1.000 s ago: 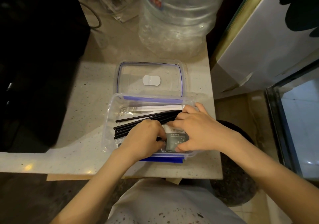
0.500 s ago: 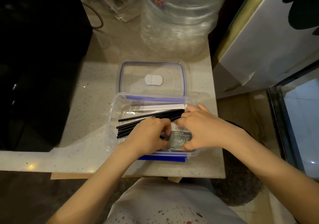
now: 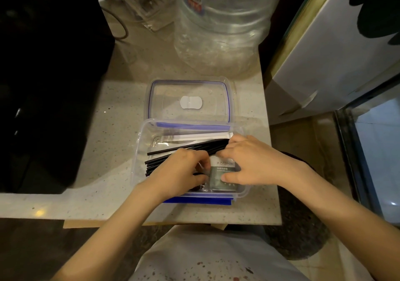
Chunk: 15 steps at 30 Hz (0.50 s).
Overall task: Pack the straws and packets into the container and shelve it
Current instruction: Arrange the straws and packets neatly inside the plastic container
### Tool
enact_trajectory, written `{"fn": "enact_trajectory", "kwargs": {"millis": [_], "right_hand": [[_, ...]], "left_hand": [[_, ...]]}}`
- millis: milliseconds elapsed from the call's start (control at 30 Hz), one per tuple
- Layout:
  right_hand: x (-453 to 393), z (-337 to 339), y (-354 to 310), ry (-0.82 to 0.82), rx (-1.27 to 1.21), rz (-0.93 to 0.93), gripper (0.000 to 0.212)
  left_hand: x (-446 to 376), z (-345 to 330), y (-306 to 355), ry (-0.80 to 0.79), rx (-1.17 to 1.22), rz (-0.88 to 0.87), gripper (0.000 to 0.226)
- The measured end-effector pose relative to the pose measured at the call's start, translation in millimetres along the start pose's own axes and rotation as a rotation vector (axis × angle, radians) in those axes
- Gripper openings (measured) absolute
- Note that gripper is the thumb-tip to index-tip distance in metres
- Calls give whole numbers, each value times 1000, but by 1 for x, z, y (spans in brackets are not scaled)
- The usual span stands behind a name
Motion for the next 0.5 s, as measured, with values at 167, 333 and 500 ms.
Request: {"fn": "enact_trajectory", "kwargs": {"millis": [167,333,500], "right_hand": [[8,20,-3,110,-1,-7,41],[2,19,-12,369,72,-2,27],[-18,1,-25,339,25,9,27]], "left_hand": [[15,17,-14,310,-134,-32,19],[12,16,-24,393,-381,-9,44],[9,12,-25,377,-486,-5,27]]}}
Point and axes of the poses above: each hand's wrist, its own x-axis away from the middle knuckle, its own z-axis out of the back of the hand, y = z × x, the point moved 1 cm from there along -x, towards the middle knuckle, and after that the axes turned 10 degrees about y, right-handed, at the moved point
